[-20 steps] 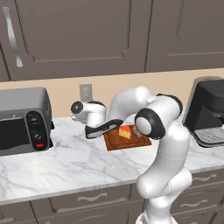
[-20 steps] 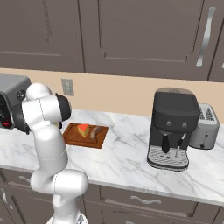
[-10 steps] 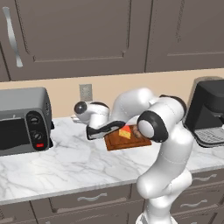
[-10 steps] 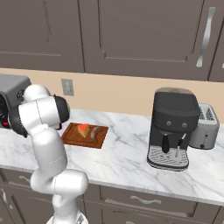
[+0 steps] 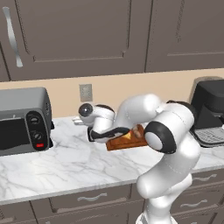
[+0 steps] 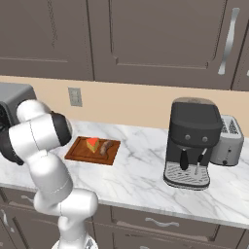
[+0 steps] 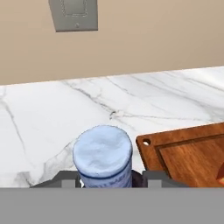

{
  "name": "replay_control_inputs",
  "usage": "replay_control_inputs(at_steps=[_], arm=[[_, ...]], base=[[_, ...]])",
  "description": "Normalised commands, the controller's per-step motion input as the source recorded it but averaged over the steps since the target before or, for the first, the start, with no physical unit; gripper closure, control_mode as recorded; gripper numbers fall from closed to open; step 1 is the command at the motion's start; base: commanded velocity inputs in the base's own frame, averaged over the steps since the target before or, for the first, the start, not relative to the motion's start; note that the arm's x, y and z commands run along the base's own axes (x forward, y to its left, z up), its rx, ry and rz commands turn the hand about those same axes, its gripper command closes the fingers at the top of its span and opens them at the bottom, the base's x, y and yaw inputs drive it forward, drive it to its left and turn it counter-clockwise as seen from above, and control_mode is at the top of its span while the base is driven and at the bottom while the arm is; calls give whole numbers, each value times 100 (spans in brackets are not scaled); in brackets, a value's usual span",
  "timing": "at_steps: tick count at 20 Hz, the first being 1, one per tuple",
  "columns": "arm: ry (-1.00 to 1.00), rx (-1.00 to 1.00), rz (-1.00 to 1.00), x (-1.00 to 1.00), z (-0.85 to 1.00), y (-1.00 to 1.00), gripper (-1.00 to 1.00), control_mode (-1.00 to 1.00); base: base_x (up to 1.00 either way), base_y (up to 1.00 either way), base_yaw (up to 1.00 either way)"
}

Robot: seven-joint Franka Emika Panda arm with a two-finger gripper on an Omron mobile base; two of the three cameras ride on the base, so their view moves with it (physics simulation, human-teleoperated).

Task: Retrieve the reheated potato from the microwave, then place the potato, cheese, and condiment on the cutting board.

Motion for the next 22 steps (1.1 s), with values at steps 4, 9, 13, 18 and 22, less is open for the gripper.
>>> replay_control_inputs(at_steps=[4,9,13,18,22], arm=[[-8,0,4,-19,42,-4,100,-100],[-12,0,6,-24,37,-13,100,-100],[-13,4,13,-35,12,-22,100,-100],[-4,14,18,-29,3,-26,100,-100],[0,11,15,-16,8,-32,100,-100]], base=[[0,0,0],[0,0,0],[0,0,0],[0,0,0],[0,0,0]])
